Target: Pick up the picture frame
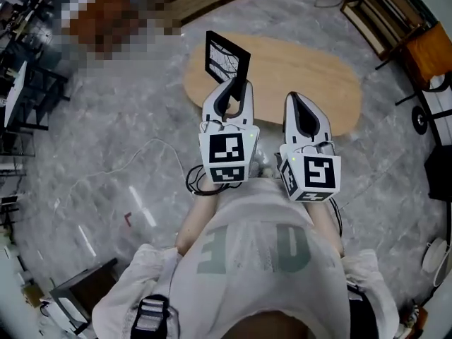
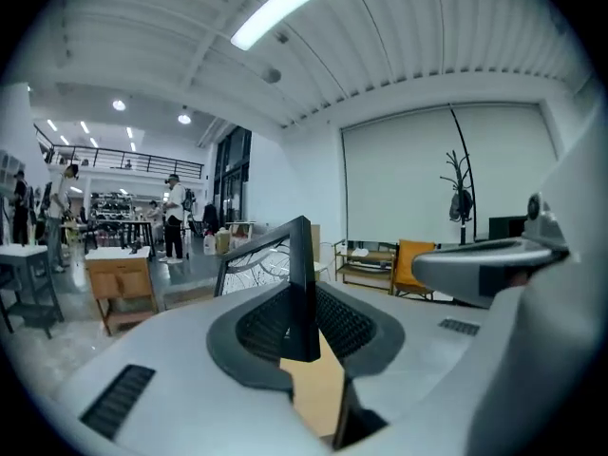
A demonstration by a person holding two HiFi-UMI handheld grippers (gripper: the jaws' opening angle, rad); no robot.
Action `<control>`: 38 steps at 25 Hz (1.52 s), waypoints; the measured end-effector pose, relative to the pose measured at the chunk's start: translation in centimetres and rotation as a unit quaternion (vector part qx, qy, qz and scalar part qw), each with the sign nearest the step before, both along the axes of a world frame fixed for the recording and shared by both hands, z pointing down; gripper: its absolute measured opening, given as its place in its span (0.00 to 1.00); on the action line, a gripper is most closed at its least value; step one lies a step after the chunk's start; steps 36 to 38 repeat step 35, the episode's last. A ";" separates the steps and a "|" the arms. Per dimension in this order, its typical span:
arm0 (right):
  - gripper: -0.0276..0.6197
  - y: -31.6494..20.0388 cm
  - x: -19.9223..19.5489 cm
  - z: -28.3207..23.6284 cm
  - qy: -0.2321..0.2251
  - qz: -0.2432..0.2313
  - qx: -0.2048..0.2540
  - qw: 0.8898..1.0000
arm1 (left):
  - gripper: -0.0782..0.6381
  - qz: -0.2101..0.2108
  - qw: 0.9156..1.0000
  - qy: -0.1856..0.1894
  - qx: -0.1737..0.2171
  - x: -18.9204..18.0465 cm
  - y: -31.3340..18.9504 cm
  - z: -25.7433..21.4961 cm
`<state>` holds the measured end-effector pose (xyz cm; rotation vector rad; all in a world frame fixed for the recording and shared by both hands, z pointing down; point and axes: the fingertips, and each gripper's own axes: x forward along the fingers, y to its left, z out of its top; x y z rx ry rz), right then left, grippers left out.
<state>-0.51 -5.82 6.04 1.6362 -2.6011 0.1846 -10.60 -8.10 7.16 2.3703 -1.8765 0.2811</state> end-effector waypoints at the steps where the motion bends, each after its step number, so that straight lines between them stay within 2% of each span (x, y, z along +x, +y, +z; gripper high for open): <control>1: 0.05 0.1 -0.2 0.4 0.005 -0.001 -0.001 1.000 | 0.23 0.002 1.000 0.017 0.000 -0.1 0.4 0.2; 4: 0.05 0.5 0.0 1.4 0.010 0.004 -0.008 1.000 | 0.23 -0.006 0.999 0.053 -0.004 -0.3 1.4 1.1; 7: 0.05 0.3 0.7 1.8 0.001 0.017 -0.013 1.000 | 0.23 0.005 0.999 0.050 -0.006 0.2 1.5 1.6; 11: 0.05 -0.1 1.7 1.7 -0.010 0.038 -0.017 0.999 | 0.23 0.010 0.998 0.064 -0.004 0.5 1.3 1.4; 23: 0.05 0.6 2.9 2.1 -0.001 0.053 -0.024 0.998 | 0.23 0.033 0.998 0.058 0.006 2.3 1.3 0.8; 38: 0.05 0.9 3.1 2.1 0.005 0.057 -0.021 0.998 | 0.23 0.025 0.997 0.068 0.014 1.5 1.3 0.2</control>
